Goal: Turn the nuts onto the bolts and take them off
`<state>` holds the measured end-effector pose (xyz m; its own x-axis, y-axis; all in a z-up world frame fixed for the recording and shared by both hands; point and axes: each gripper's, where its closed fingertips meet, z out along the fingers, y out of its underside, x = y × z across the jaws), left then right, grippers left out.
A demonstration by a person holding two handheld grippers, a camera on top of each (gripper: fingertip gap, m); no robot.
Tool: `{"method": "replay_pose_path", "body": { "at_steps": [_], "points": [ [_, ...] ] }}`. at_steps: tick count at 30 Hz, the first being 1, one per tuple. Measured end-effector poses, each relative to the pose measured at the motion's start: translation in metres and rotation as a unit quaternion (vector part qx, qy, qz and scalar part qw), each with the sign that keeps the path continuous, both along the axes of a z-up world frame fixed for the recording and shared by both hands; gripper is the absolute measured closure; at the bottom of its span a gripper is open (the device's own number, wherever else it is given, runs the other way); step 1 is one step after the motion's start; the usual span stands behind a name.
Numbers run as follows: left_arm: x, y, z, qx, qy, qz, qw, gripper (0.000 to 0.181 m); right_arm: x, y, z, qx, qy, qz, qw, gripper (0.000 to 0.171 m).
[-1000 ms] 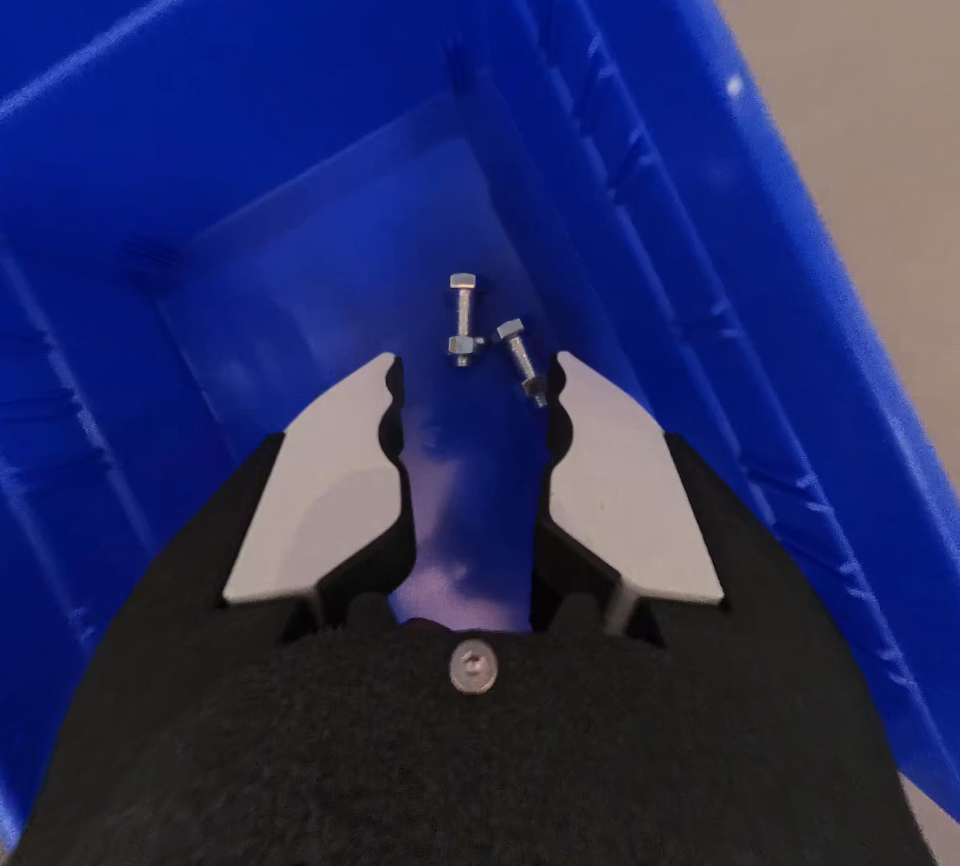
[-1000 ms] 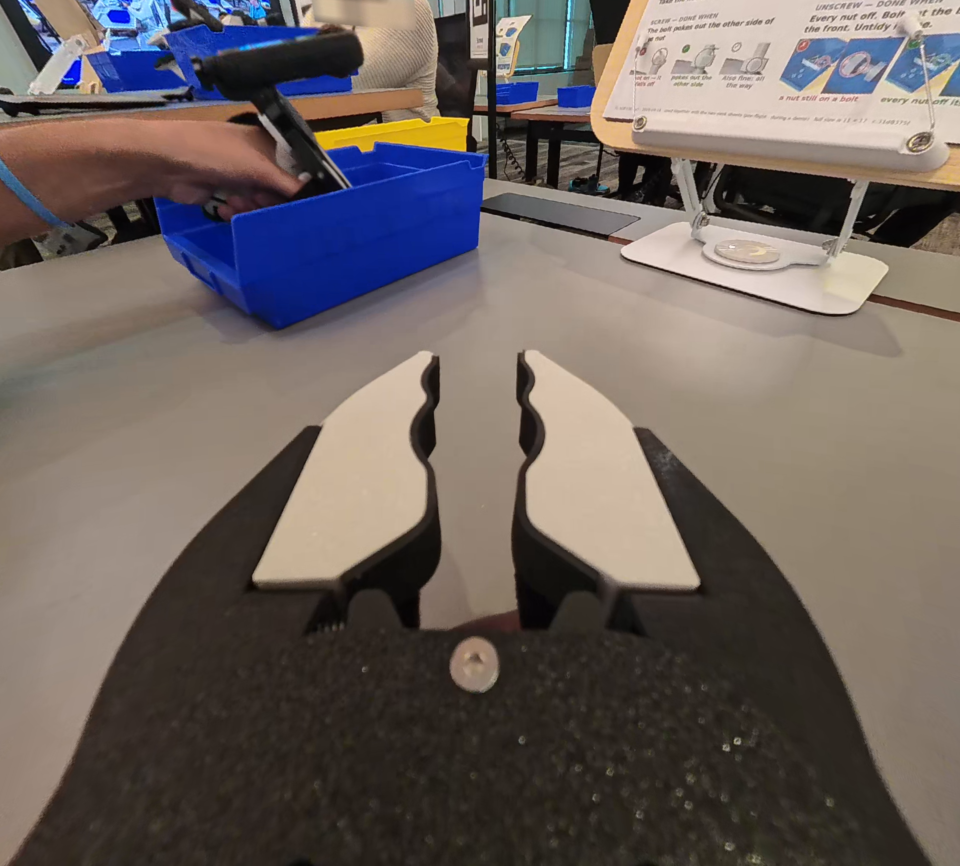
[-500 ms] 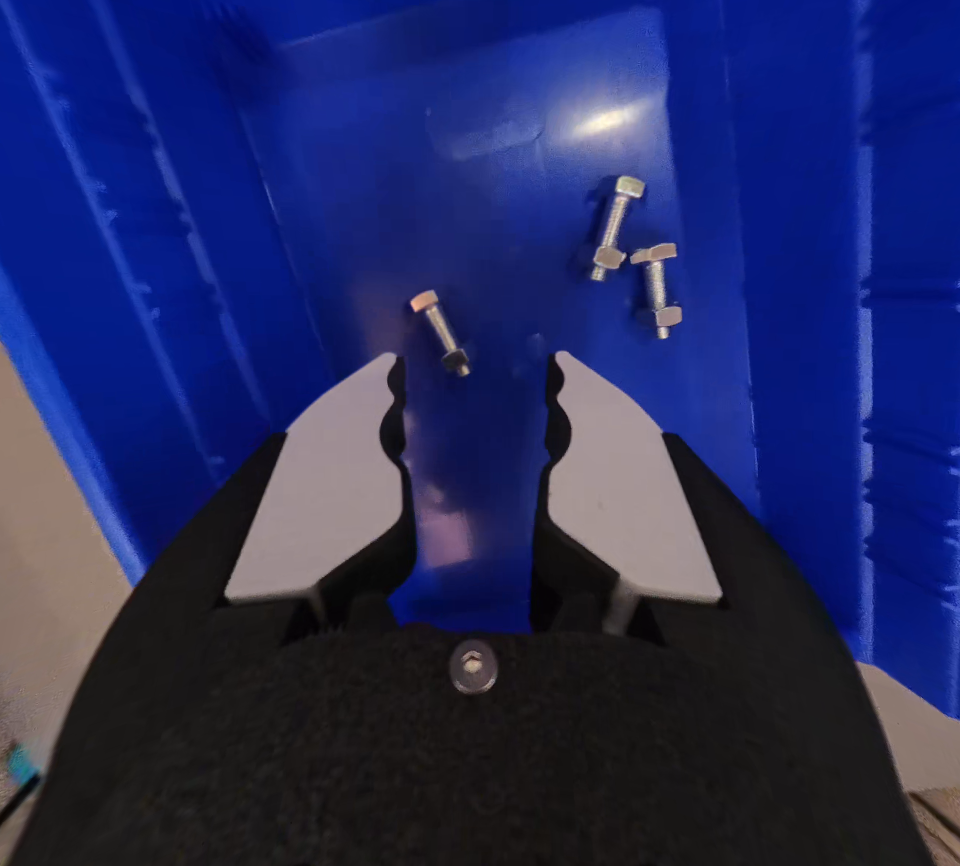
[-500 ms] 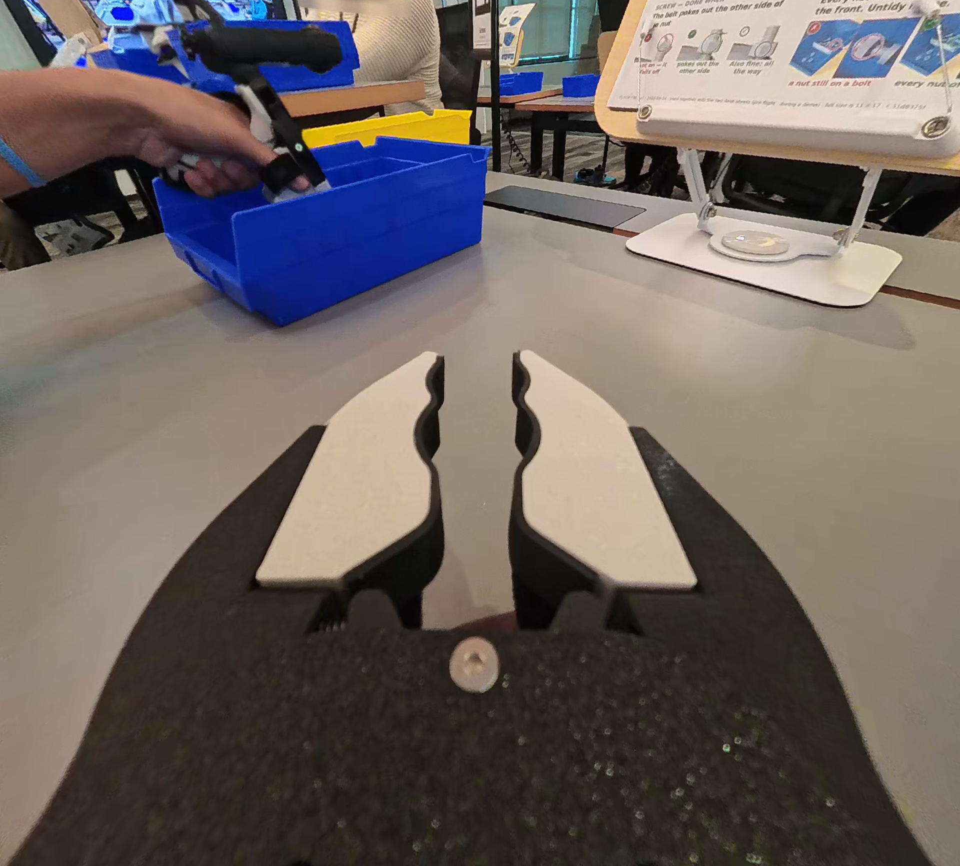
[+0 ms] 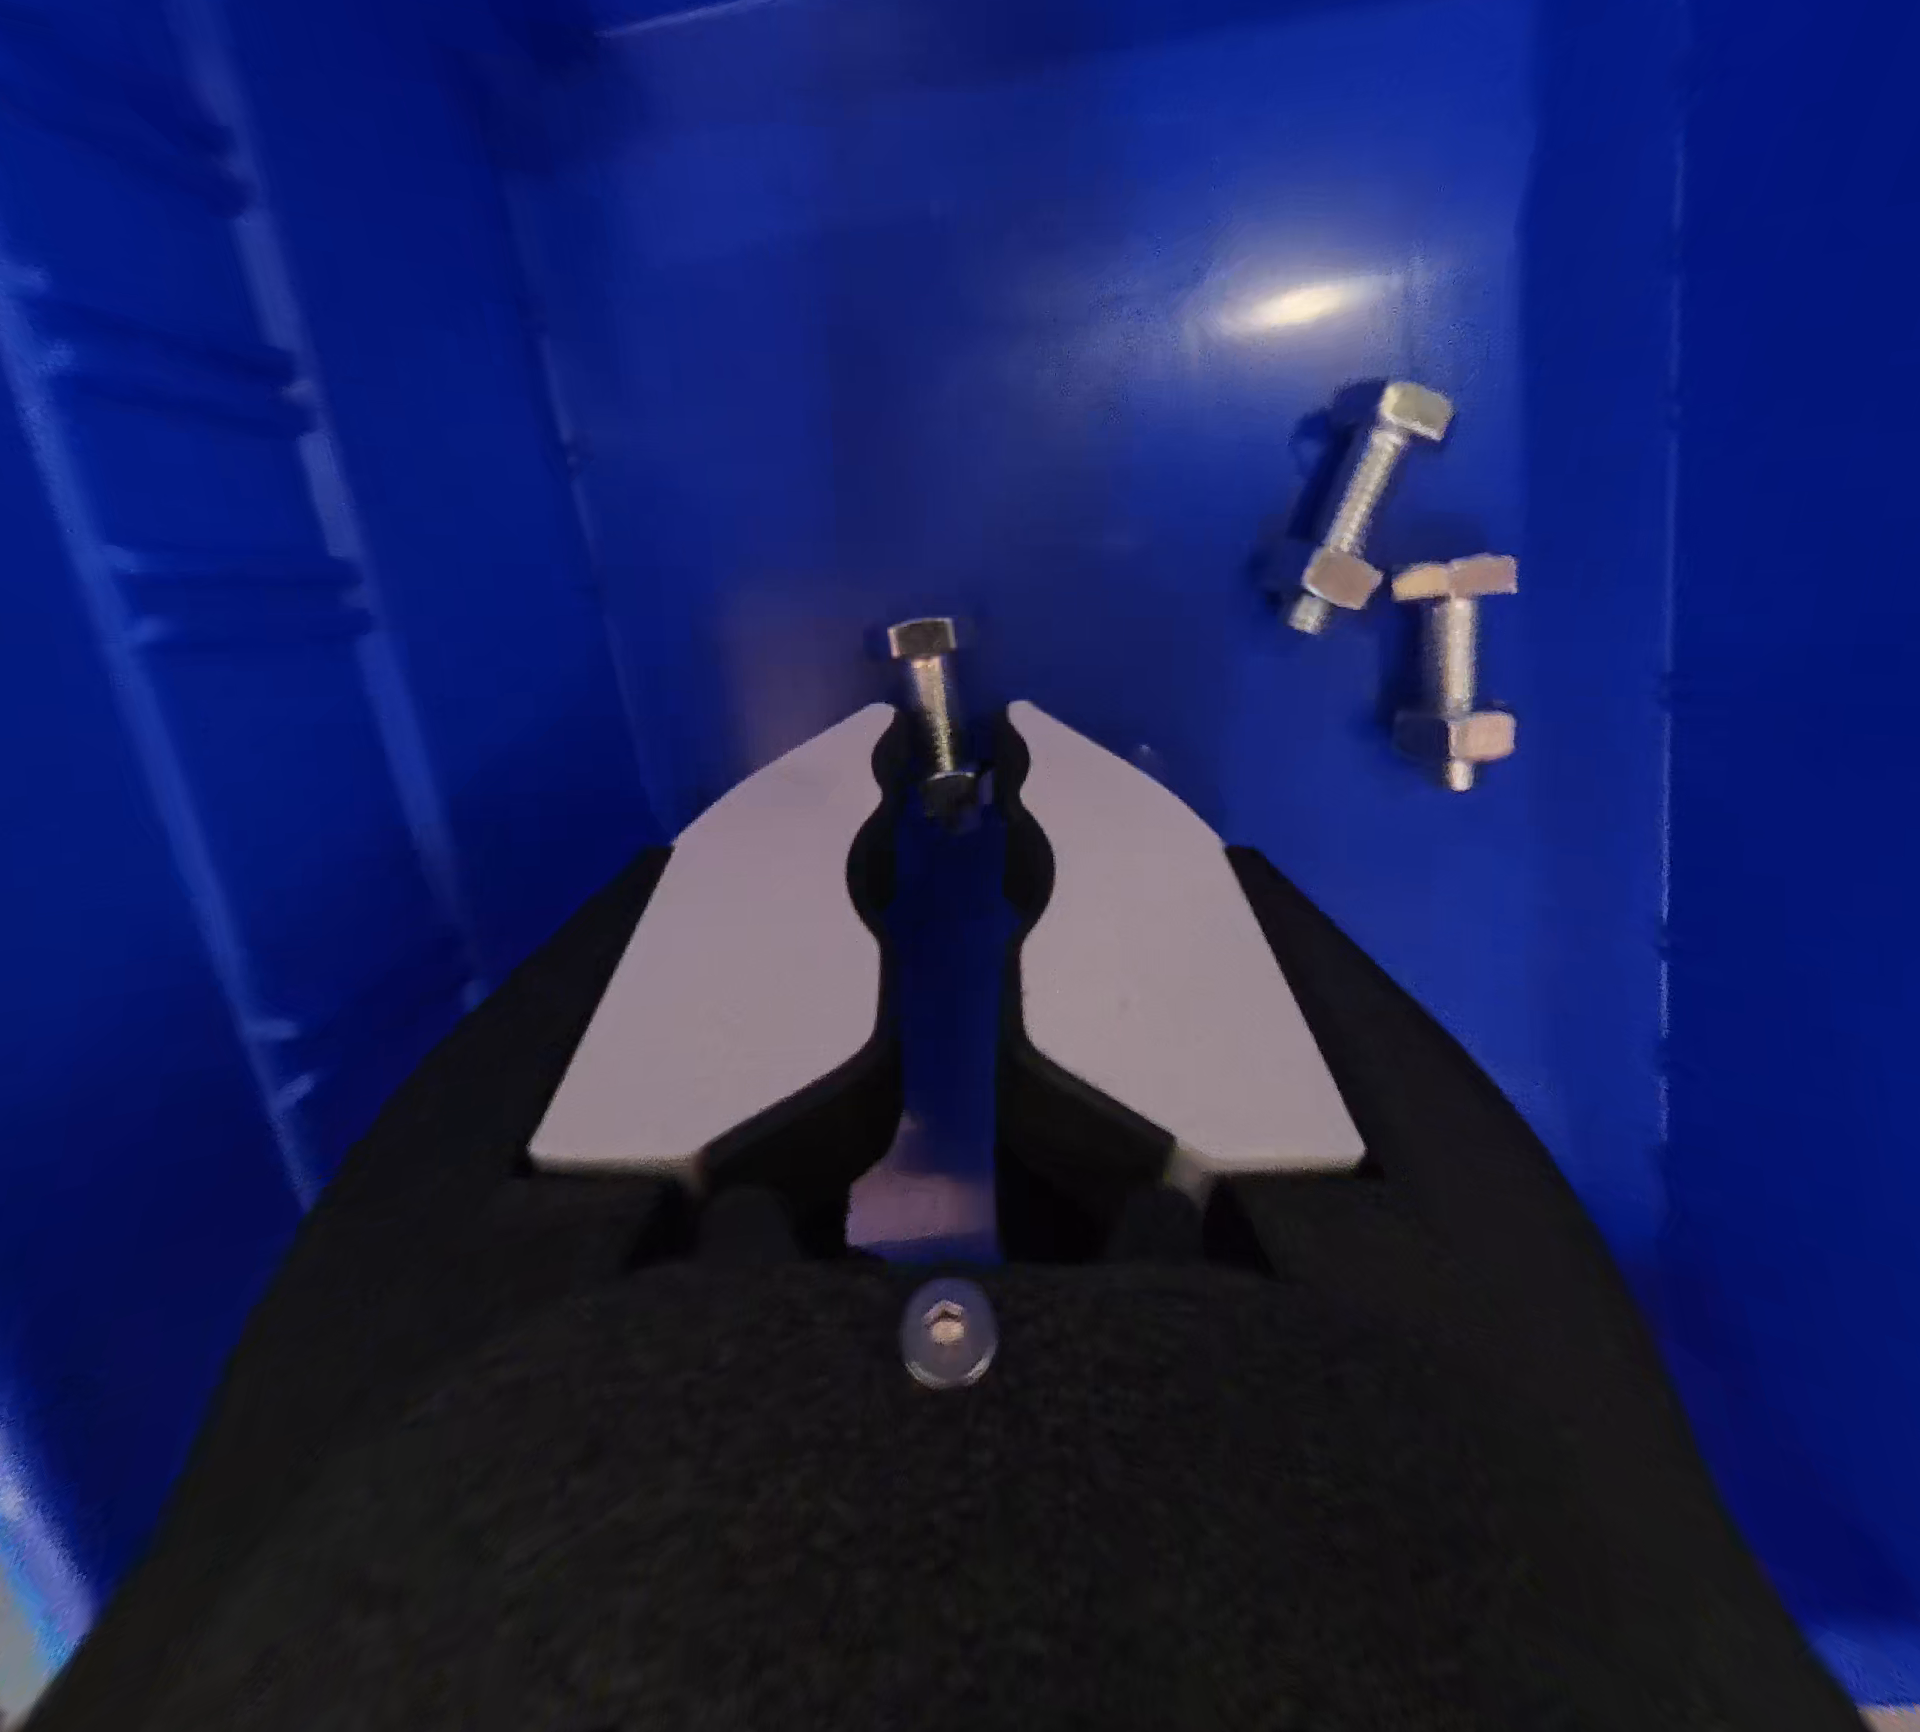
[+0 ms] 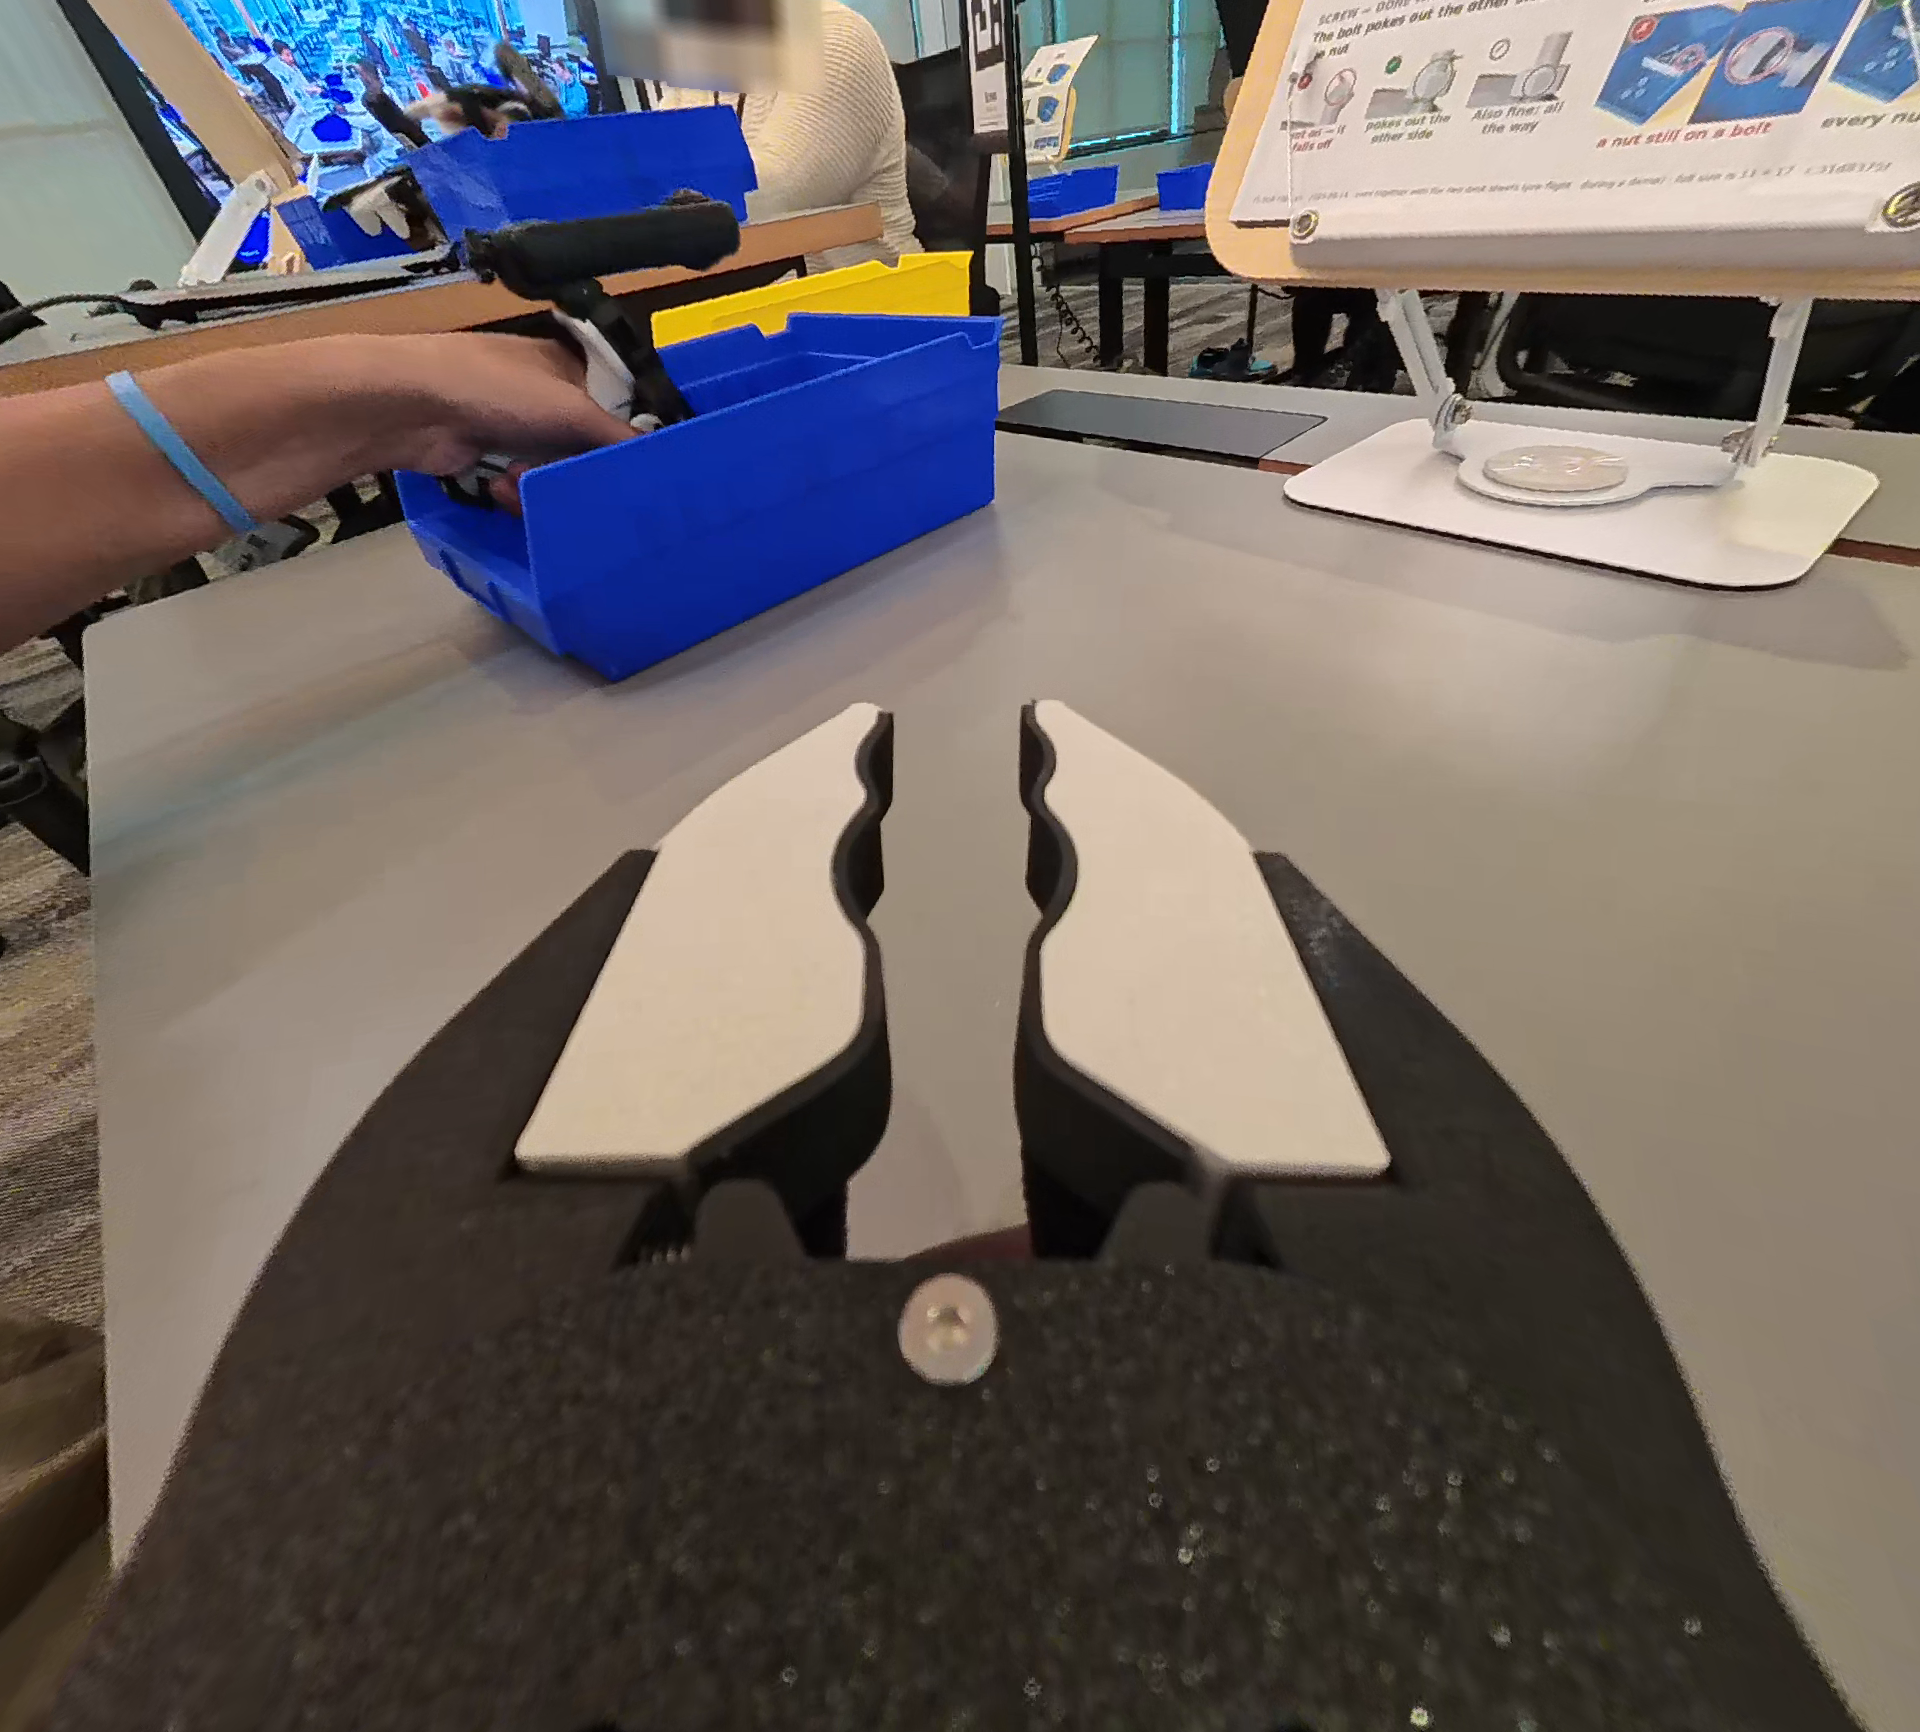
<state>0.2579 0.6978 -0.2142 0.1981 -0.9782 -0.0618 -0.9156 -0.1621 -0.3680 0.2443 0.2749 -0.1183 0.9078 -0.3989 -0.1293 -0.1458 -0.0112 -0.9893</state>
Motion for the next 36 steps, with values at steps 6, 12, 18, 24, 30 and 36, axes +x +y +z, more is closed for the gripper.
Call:
{"method": "replay_pose_path", "body": {
  "at_steps": [6, 12, 18, 24, 30, 36],
  "points": [
    [-0.011, -0.02, 0.001, 0.071, 0.048, -0.171, 0.982, 0.172, 0.0, 0.0, 0.0, 0.002, 0.002, 0.002, 1.0, 0.15],
    [-0.026, -0.044, 0.004, 0.071, 0.059, -0.327, 0.941, 0.172, 0.0, 0.0, 0.0, 0.001, 0.001, 0.003, 1.0, 0.151],
    [-0.043, -0.057, -0.001, 0.058, 0.119, -0.388, 0.912, 0.171, 0.0, 0.001, -0.001, -0.001, 0.002, 0.004, 1.0, 0.151],
    [-0.042, -0.058, 0.001, 0.058, 0.14, -0.382, 0.912, 0.151, 0.0, 0.0, 0.0, 0.001, 0.004, 0.005, 1.0, 0.152],
    [-0.028, -0.059, 0.008, 0.061, 0.138, -0.367, 0.918, 0.147, -0.001, 0.0, 0.0, 0.002, 0.003, 0.006, 1.0, 0.152],
    [-0.032, -0.069, -0.004, 0.007, 0.157, -0.36, 0.919, 0.161, -0.001, 0.0, 0.0, 0.003, 0.005, 0.008, 1.0, 0.152]
  ]
}}
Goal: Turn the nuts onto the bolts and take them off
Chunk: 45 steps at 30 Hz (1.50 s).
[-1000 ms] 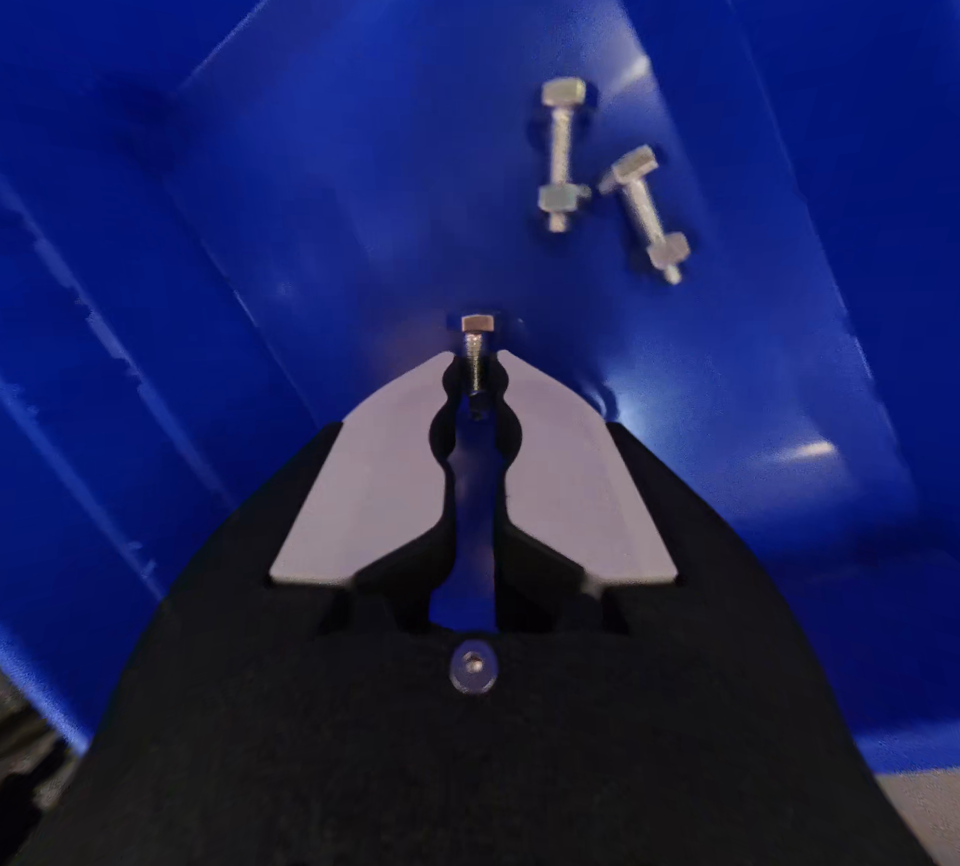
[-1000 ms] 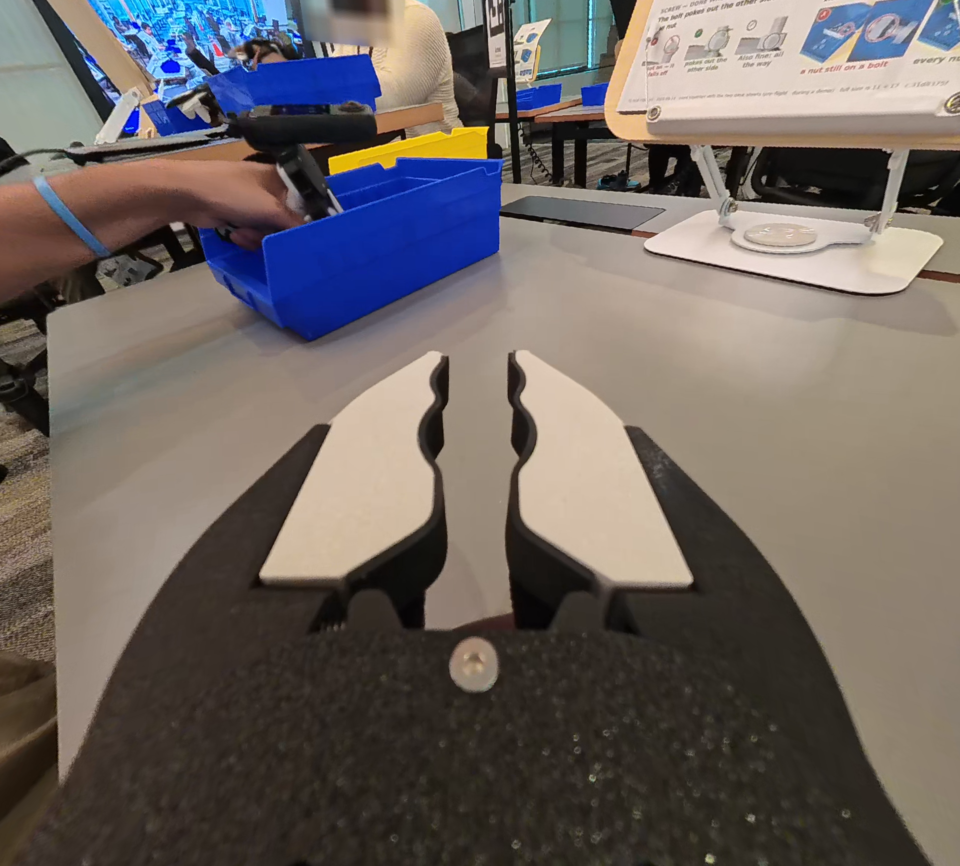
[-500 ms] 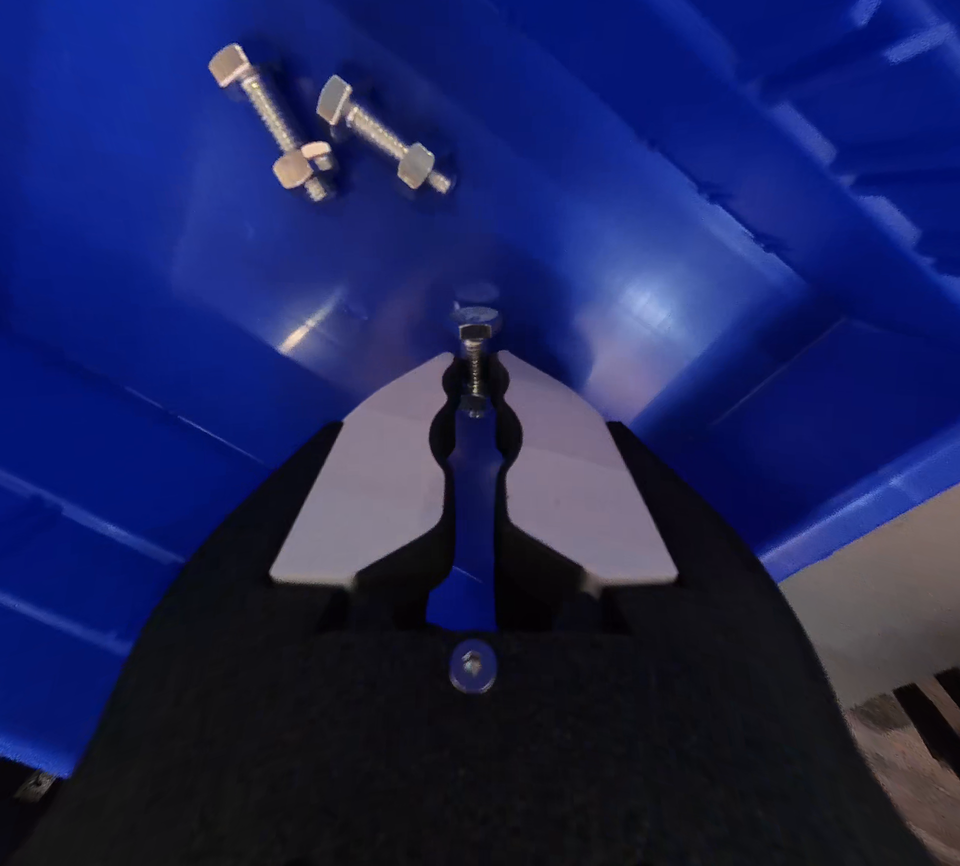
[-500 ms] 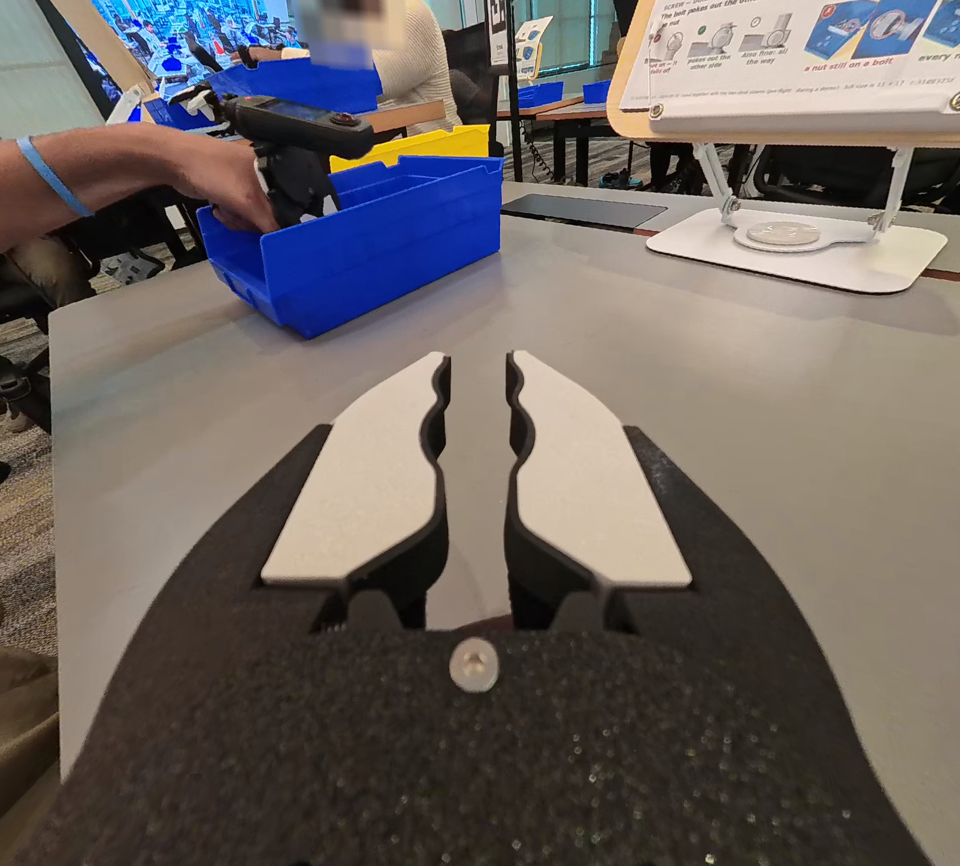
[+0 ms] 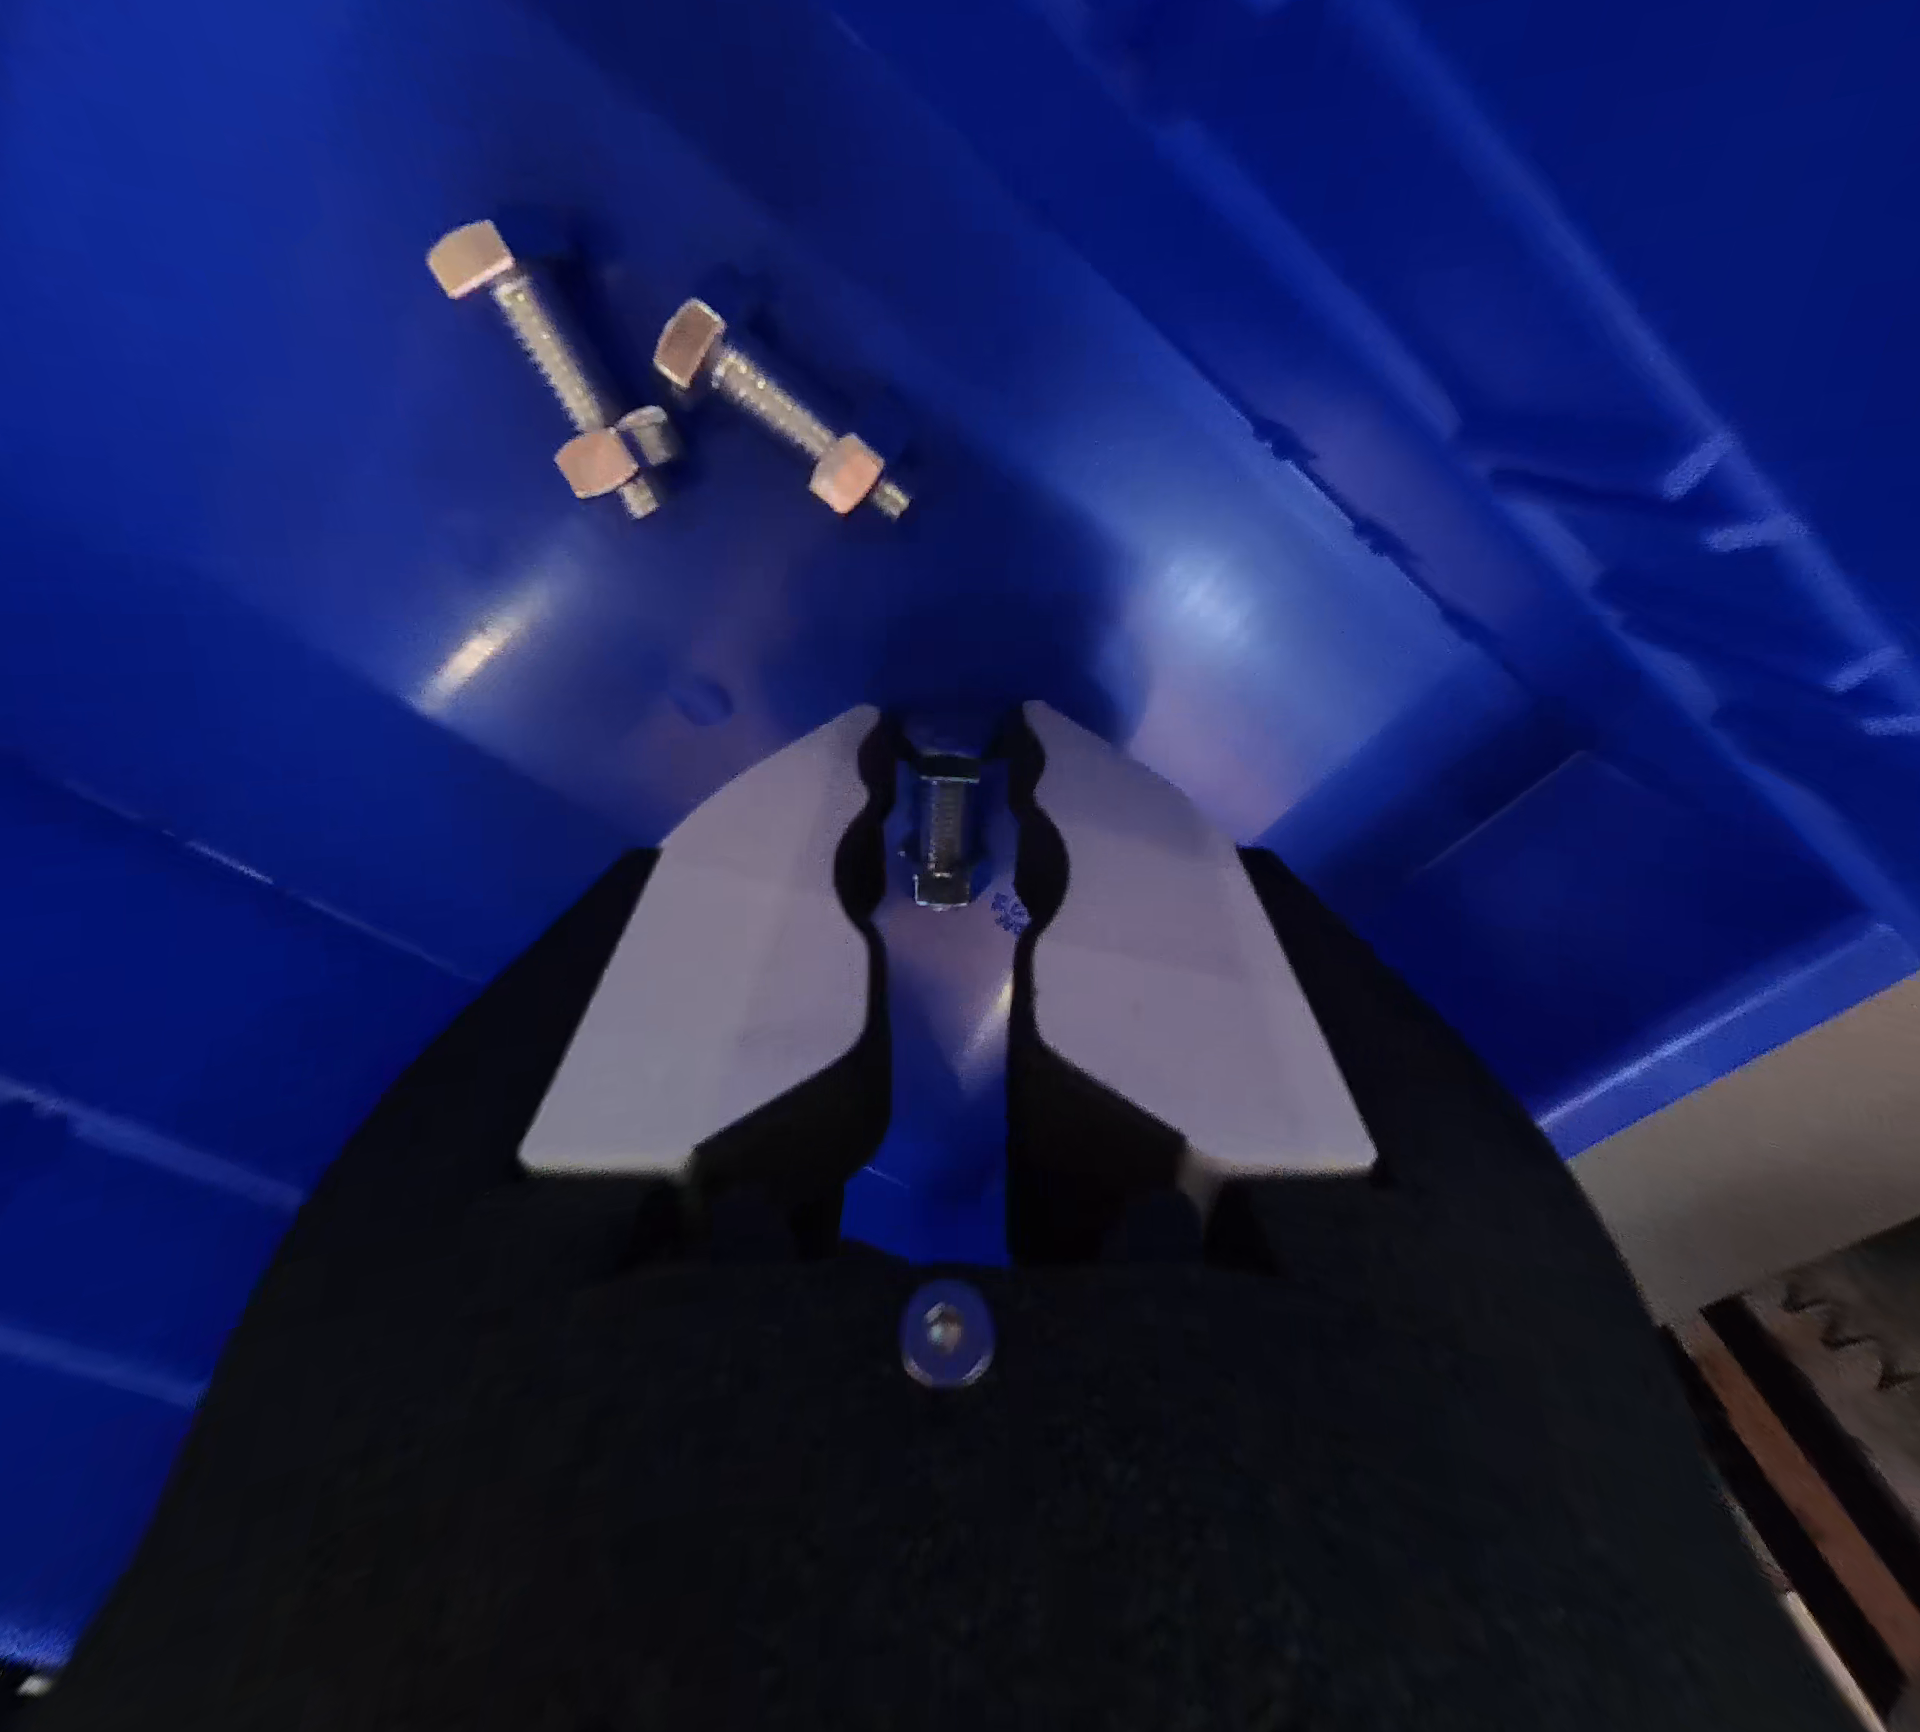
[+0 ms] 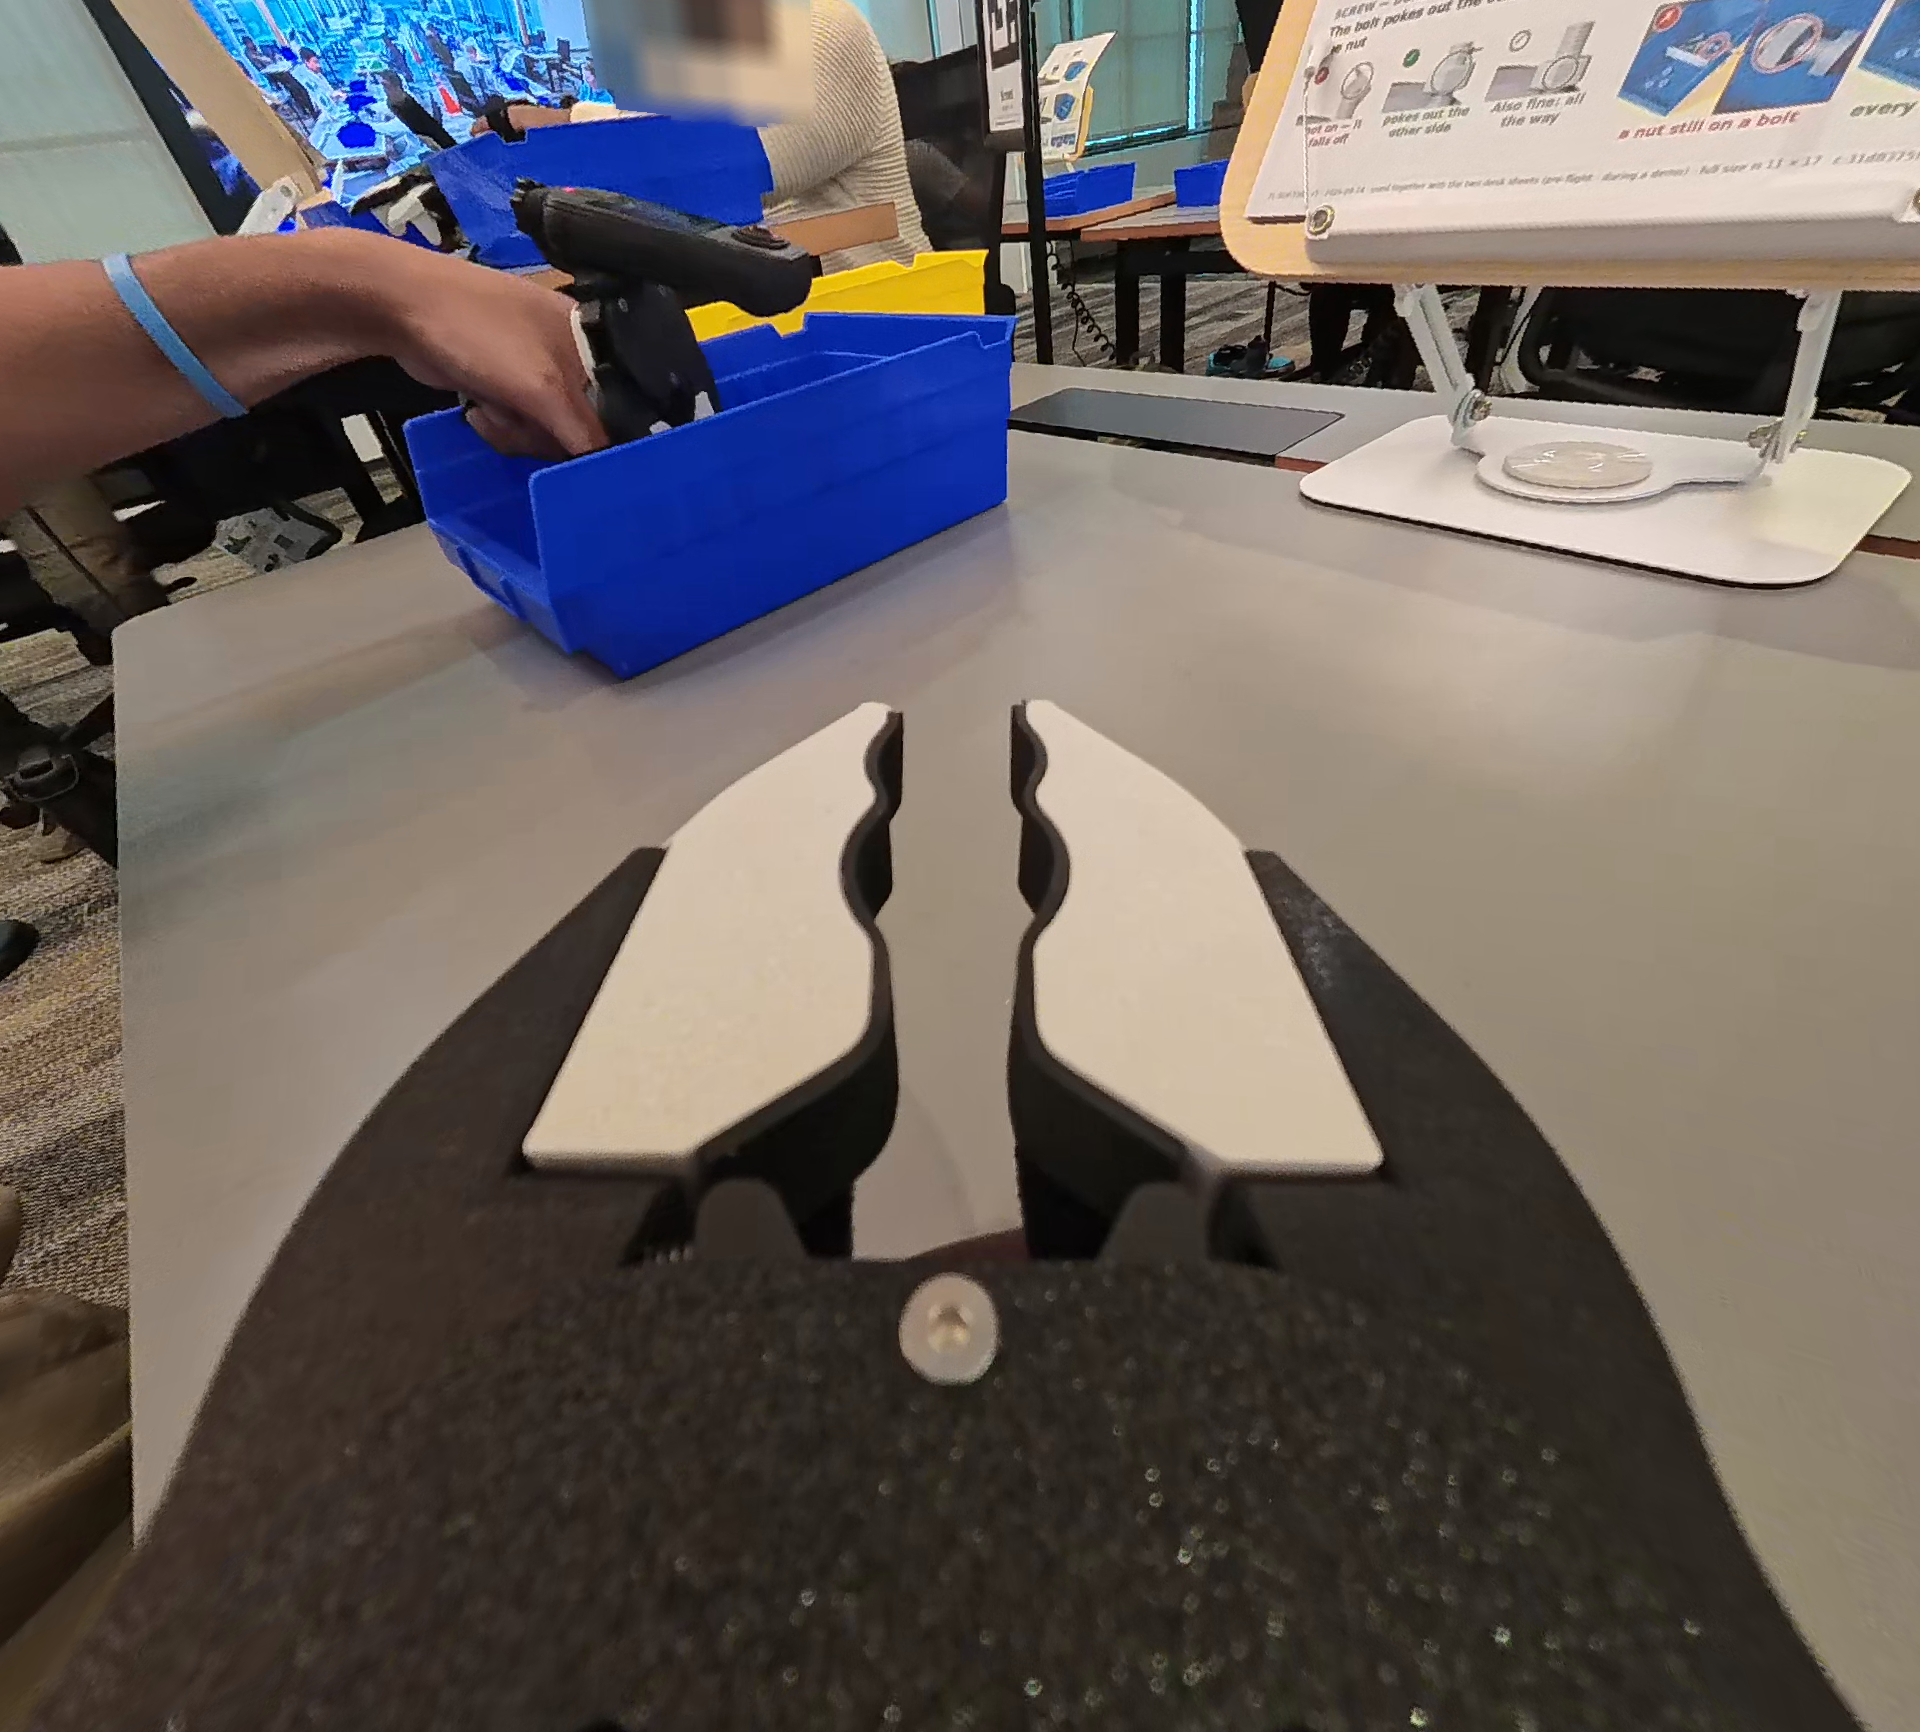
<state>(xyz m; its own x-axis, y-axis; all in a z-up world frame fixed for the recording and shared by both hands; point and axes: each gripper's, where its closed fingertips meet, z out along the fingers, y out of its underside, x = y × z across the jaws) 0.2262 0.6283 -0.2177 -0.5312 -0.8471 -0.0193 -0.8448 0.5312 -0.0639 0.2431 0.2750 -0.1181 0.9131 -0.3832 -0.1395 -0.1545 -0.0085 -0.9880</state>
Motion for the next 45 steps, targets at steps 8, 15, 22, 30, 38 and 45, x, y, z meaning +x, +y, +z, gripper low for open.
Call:
{"method": "replay_pose_path", "body": {
  "at_steps": [8, 15, 22, 30, 38, 45],
  "points": [
    [0.014, -0.004, 0.036, -0.053, -0.122, 0.011, 0.991, 0.162, -0.001, 0.0, 0.0, -0.001, -0.002, 0.0, 1.0, 0.152],
    [0.02, -0.092, 0.197, -0.363, -0.384, -0.014, 0.849, 0.162, -0.014, 0.014, 0.007, 0.032, 0.034, 0.074, 0.996, 0.151],
    [-0.015, -0.245, 0.225, -0.538, -0.36, -0.133, 0.751, 0.162, -0.046, 0.06, 0.05, 0.069, 0.071, 0.222, 0.97, 0.14],
    [-0.018, -0.318, 0.206, -0.604, -0.306, -0.168, 0.716, 0.162, -0.046, 0.058, 0.079, 0.117, 0.037, 0.231, 0.965, 0.148],
    [-0.02, -0.326, 0.19, -0.62, -0.29, -0.162, 0.711, 0.162, -0.046, 0.049, 0.062, 0.06, 0.014, 0.239, 0.969, 0.152],
    [-0.026, -0.322, 0.17, -0.573, -0.29, -0.175, 0.746, 0.147, -0.043, 0.043, 0.043, -0.035, -0.035, 0.248, 0.967, 0.152]
  ]
}}
